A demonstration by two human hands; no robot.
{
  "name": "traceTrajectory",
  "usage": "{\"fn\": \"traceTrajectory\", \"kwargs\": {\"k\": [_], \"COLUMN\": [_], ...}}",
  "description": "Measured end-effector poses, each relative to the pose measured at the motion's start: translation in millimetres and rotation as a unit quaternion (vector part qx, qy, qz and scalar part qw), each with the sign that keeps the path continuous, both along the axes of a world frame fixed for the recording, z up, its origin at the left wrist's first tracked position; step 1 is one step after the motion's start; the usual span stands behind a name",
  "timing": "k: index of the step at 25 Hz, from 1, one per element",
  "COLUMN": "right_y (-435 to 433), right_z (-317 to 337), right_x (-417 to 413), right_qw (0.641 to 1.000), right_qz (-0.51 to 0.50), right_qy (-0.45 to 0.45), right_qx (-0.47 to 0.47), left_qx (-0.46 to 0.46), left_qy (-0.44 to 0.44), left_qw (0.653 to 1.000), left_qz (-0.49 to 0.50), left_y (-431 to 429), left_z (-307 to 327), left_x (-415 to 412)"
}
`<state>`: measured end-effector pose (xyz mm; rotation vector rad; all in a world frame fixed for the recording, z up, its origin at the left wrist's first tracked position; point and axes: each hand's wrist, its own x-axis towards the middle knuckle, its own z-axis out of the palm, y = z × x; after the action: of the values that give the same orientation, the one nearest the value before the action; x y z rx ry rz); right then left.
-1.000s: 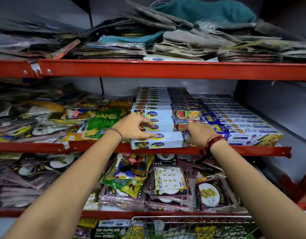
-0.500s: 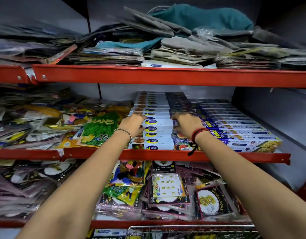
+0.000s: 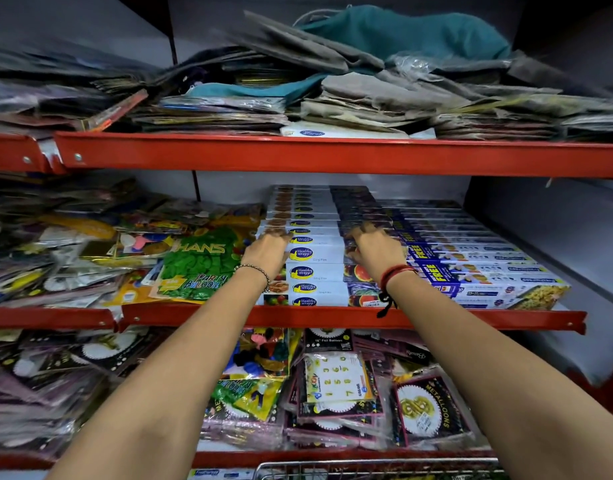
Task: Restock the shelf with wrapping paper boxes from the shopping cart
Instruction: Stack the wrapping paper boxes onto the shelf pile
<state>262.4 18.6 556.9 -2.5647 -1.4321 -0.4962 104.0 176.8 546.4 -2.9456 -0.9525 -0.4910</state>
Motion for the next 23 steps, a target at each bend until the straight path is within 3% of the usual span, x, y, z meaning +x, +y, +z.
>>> {"fn": "traceTrajectory", "kwargs": {"k": [3,7,17,23], "right_y": [-9,-36,-100,-150], "right_z": [-10,-33,-107,-202], "right_x": [0,-4,-56,-91], "right_qw": [0.998,0.991,0.995,0.995], "right_qz": [0.026,0.056,0.061,0.067], "right_qy": [0.003,-0.016,0.001,0.072], "right_qx": [0.05,0.117,0.081,-0.005], "left_qx": [0.021,0.055,0.052,-0.01], "left_qy": [0.002,-0.075,-0.075,0.011], "left_qw": [1.0,0.995,0.988,0.991], "left_qz": [-0.007,-0.035,-0.123,-0.133], "left_y": [-2,-18,-105,-149], "left_z": [-9,-29,-105,-201], "left_x": [-3,-22,-64,-96]}}
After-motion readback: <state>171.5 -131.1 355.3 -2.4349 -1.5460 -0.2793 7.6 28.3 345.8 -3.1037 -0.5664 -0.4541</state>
